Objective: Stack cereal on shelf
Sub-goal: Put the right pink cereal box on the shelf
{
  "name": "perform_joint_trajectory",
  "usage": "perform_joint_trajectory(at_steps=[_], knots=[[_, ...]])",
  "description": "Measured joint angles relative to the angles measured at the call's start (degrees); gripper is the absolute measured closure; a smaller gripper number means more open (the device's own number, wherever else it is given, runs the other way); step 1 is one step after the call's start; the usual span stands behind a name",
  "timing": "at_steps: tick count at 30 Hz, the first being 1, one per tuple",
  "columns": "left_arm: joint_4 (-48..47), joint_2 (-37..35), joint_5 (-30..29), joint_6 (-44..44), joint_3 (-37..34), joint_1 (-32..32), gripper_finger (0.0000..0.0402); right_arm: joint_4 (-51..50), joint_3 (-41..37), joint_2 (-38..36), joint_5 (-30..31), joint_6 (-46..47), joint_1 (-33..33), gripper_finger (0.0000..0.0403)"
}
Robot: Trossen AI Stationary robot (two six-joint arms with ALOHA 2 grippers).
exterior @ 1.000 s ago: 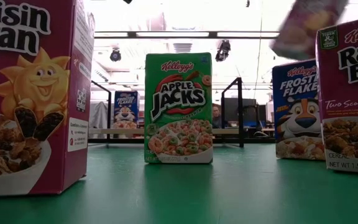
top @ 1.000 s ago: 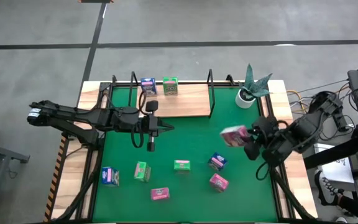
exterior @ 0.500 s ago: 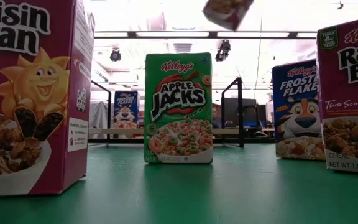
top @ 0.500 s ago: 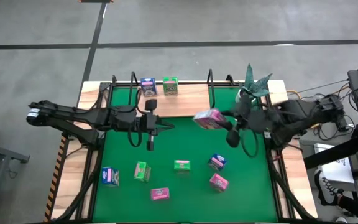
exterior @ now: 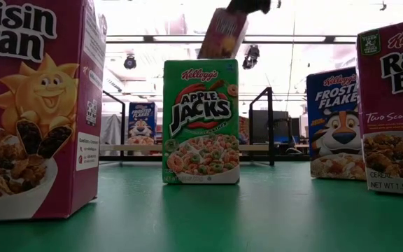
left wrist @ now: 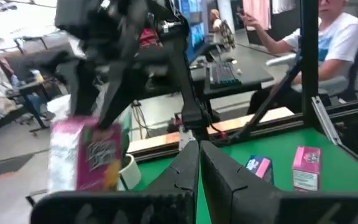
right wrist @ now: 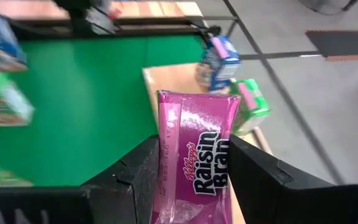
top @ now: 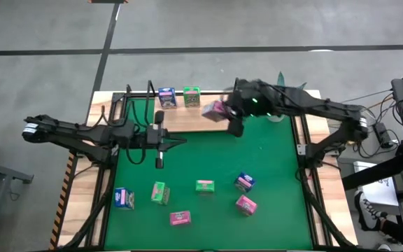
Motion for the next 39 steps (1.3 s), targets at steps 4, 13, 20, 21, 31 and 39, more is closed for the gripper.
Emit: perform_joint_trajectory(at_steps=[4, 13, 20, 21, 31, 39], knots=[[4.42, -2.98, -1.44, 0.21, -3.91, 0.07, 0.0402, -2.89, 5.34, 6.45, -0.94, -9.83, -5.08, 0.0237], [7.04, -6.41, -1.56, 0.23, -7.86, 0.11, 0.0402, -17.68, 19.59, 21.12, -9.22, -25.74, -14.97, 0.0237], [7.03, -6.31, -1.56, 0.88, -7.78, 0.11, 0.0402, -23.42, 27.24, 29.55, -17.95, -31.16, -20.92, 0.0237], [7.07, -6.31, -1.56, 1.09, -7.78, 0.11, 0.0402, -23.61, 28.03, 30.51, -18.12, -31.60, -21.45, 0.0237], [7.03, -6.26, -1.56, 1.72, -7.75, 0.11, 0.0402, -25.31, 32.02, 36.64, -20.84, -33.31, -25.62, 0.0237], [7.03, -6.24, -1.56, 1.74, -7.75, 0.11, 0.0402, -24.88, 31.98, 36.79, -23.84, -32.84, -26.21, 0.0236]])
